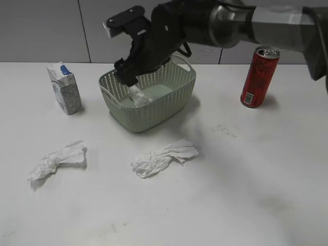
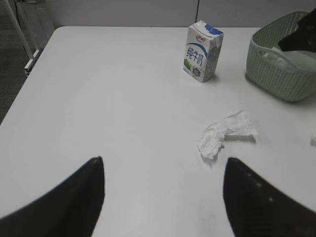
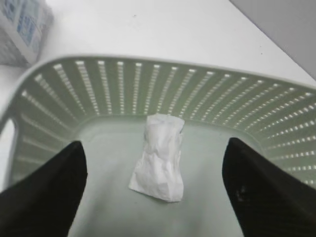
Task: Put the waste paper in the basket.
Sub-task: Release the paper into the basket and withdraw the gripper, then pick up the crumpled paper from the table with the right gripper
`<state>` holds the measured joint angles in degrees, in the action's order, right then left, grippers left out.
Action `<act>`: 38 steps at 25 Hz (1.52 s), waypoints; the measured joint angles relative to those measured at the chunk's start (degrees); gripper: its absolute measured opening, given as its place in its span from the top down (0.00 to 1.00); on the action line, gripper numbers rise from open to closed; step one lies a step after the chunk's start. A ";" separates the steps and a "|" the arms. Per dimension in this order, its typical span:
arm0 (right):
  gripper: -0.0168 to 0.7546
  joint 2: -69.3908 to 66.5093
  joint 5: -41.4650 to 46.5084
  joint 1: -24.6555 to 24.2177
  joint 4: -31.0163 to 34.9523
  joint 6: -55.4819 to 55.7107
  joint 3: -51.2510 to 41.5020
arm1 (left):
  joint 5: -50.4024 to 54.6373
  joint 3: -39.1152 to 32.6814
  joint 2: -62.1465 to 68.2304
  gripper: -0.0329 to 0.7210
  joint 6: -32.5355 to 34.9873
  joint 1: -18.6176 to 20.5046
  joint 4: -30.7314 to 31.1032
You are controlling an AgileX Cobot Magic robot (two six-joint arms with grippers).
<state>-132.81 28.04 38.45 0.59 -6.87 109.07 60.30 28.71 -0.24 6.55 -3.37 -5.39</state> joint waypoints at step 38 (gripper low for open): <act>0.21 29.05 40.29 -19.17 16.97 -5.27 -9.67 | 0.00 0.00 0.00 0.21 0.00 0.00 0.04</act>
<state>-103.76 68.33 19.28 17.56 -12.14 99.40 60.30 28.71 -0.24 6.55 -3.37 -5.35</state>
